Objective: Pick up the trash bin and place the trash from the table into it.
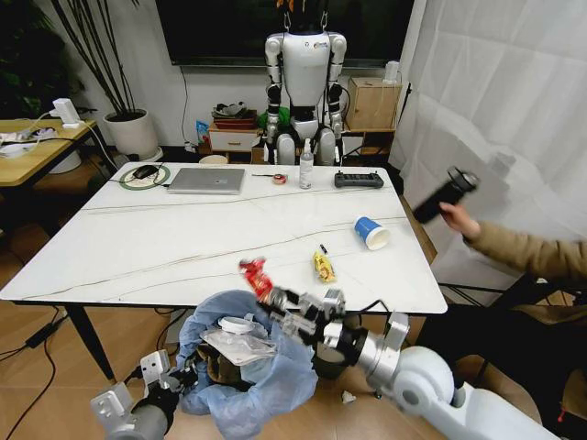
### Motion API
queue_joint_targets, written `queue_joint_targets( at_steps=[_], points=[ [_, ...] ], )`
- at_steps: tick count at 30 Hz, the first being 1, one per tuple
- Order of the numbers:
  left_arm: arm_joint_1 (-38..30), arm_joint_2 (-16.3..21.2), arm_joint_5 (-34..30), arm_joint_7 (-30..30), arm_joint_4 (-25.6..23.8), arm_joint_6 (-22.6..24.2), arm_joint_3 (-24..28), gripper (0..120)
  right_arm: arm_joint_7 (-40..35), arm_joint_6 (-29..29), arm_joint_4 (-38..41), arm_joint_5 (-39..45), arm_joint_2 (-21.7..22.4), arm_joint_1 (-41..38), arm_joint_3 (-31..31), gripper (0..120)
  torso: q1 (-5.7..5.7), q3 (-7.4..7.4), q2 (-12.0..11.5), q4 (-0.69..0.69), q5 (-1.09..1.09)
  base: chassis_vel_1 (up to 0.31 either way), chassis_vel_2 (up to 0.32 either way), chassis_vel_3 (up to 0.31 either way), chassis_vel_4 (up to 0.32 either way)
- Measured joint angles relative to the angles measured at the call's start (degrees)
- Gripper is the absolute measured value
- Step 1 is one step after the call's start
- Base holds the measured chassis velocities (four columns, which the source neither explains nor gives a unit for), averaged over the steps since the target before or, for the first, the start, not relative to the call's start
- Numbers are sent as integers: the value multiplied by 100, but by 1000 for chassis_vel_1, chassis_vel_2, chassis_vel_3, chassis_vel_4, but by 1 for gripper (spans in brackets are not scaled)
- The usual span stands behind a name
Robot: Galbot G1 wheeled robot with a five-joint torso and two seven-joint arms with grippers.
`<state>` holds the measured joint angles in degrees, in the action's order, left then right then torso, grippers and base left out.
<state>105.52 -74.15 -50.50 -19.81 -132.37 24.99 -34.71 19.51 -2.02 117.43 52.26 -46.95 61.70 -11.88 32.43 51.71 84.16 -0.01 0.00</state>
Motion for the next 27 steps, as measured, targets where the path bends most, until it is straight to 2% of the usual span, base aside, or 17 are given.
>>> queue_joint_targets(
  at_steps=[9,11,15,16,22,23,25,27],
  points=[
    [40,-1,-4,-8,-38,9,3,0,-18,-35,-196,-256,-24,4,-102,45,0,0,0,1,0,0,0,0,0],
    [45,-1,-5,-9,-48,12,2,0,-33,-48,-229,-328,-34,40,-100,51,0,0,0,0,1,0,0,0,0],
    [35,9,-5,-12,-50,19,3,0,-105,-54,-237,-368,-53,104,-33,70,0,0,0,0,0,0,0,0,0],
    [35,9,-5,-12,-50,19,3,0,-105,-54,-237,-368,-53,104,-33,70,0,0,0,0,0,0,0,0,0],
    [46,103,-65,-37,-69,51,-15,0,-408,6,-172,-340,-173,95,403,93,0,0,0,-1,1,0,0,0,0],
    [46,103,-65,-37,-69,51,-15,0,-408,6,-172,-340,-173,95,403,93,0,0,0,-1,1,0,0,0,0],
    [67,193,-122,-58,-68,77,-75,0,-741,180,-188,-223,-286,0,677,98,0,0,0,0,0,0,0,0,0],
    [100,368,-279,-114,-63,126,-234,0,-1439,545,-369,-145,-441,-197,1012,100,0,0,0,1,0,0,0,0,0]
  ],
)
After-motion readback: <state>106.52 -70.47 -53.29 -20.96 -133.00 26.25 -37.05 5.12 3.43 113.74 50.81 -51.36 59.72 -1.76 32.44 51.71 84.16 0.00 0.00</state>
